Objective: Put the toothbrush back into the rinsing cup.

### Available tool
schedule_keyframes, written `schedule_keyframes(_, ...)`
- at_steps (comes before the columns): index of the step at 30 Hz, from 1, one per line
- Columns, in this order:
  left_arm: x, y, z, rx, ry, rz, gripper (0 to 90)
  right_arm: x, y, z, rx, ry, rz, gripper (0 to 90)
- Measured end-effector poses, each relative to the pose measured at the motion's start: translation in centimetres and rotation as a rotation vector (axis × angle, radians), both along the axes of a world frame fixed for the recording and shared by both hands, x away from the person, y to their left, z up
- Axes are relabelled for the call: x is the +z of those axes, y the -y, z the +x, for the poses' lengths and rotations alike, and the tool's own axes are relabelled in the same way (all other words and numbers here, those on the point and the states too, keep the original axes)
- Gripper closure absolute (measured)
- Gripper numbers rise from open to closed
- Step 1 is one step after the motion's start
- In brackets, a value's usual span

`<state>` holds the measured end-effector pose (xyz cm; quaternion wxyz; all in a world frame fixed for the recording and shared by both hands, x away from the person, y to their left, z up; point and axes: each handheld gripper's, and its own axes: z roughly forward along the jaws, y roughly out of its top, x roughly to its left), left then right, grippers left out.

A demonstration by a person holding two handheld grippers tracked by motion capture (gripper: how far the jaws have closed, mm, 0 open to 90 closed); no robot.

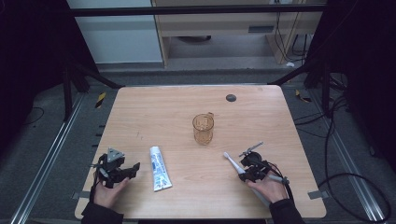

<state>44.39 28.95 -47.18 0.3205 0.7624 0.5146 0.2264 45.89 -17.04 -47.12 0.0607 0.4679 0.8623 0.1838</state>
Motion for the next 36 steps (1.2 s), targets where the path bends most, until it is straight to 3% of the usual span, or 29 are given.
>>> schedule_keyframes(6, 0.0, 0.0, 0.0, 0.000, 0.000, -0.003, 31.5, 0.4, 0.0, -0.1, -0.001, 0.006, 0.001, 67.2)
schedule_keyframes(27, 0.0, 0.0, 0.0, 0.001, -0.001, -0.008, 31.6, 3.8, 2.1, -0.9, -0.057, 0.192, 0.151, 67.5)
schedule_keyframes(36, 0.1, -0.1, 0.0, 0.006, 0.006, -0.015, 31.7, 5.2, 3.2, -1.4, -0.102, 0.330, 0.252, 67.5)
